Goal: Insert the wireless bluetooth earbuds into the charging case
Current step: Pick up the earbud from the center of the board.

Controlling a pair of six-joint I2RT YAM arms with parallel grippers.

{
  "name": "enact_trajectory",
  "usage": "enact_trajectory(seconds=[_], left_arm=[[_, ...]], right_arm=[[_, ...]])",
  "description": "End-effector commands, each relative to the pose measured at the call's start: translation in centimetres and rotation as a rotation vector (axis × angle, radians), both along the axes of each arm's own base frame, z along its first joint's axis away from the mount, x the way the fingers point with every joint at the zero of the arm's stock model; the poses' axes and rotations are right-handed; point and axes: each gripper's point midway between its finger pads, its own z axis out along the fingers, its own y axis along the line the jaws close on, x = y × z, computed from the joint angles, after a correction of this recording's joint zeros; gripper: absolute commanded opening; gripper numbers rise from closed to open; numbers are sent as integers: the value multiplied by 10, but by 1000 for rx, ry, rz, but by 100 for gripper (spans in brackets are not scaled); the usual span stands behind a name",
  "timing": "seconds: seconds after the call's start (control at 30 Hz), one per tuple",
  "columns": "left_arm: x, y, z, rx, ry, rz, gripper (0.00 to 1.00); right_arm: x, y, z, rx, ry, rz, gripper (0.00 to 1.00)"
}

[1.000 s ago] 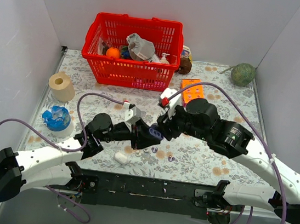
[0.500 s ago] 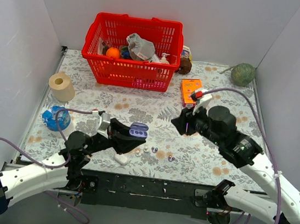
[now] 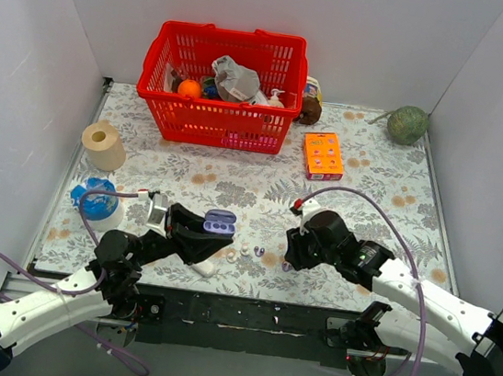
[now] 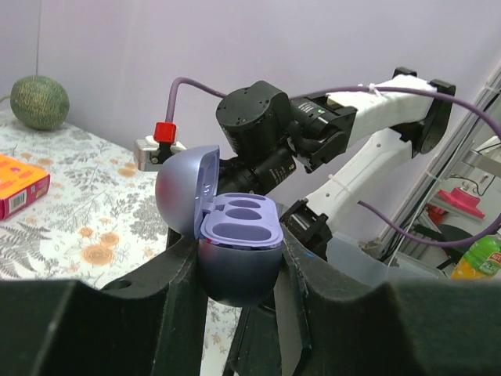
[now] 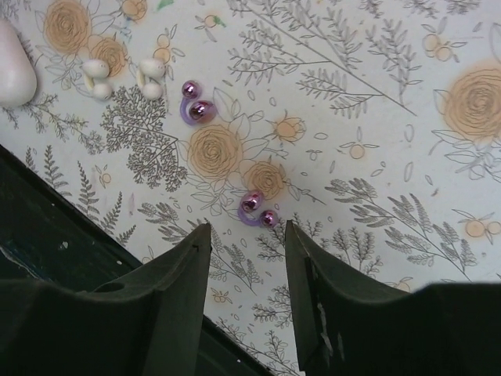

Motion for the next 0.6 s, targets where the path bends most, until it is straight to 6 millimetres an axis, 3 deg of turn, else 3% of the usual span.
enact_trajectory(seconds=[0.0, 0.23, 0.57], left_arm=[[3, -3, -7, 35, 25, 1, 0], [3, -4, -14, 42, 42, -2, 0], [3, -5, -17, 55, 51, -6, 0]], right_arm=[[-6, 16, -12, -38, -22, 79, 48], [-10, 10, -33, -105, -29, 93, 48], [-6, 13, -45, -131, -15, 70, 43]])
